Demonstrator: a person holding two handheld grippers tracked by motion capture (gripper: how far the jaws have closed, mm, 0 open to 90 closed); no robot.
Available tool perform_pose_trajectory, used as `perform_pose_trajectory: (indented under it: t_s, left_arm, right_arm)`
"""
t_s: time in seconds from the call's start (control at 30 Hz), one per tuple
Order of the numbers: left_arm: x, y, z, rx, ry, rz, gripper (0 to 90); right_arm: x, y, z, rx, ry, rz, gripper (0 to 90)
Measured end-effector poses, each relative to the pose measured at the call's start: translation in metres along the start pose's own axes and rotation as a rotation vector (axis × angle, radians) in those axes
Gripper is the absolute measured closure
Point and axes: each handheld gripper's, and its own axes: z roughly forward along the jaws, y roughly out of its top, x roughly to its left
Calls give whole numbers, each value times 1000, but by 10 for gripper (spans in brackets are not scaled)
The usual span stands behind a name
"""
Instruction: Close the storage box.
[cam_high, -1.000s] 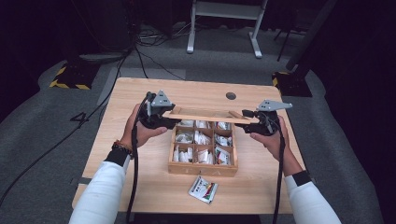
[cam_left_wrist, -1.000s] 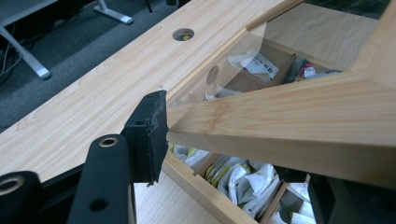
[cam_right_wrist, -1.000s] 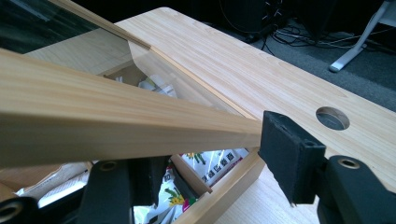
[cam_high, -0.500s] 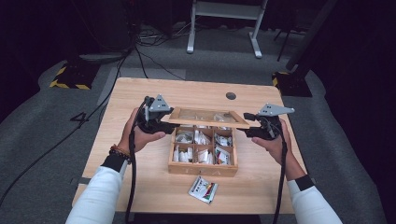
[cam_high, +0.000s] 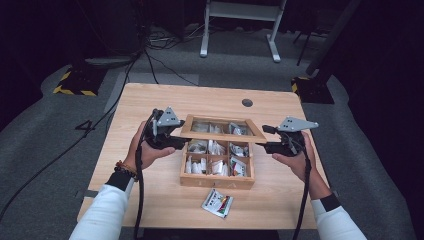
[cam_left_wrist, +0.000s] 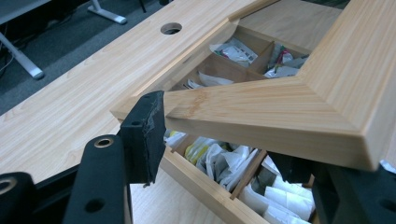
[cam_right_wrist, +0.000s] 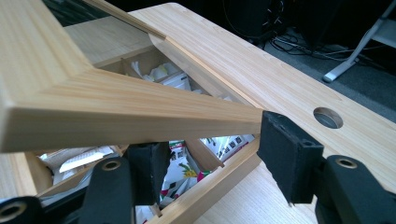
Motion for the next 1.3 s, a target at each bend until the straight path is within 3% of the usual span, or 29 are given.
perform_pose_trajectory:
  t_s: [0.37, 0.73, 1.3]
  left_arm:
    - [-6, -7, -3, -3, 0, -7, 430]
    - [-13, -22, -1, 23, 0, -3, 425]
    - [-21, -37, 2, 54, 13, 7, 424]
  right_arm:
    - [8, -3, -8, -6, 11, -16, 437]
    - [18, -14, -9, 33, 16, -47, 437]
    - [21, -31, -13, 37, 34, -24, 439]
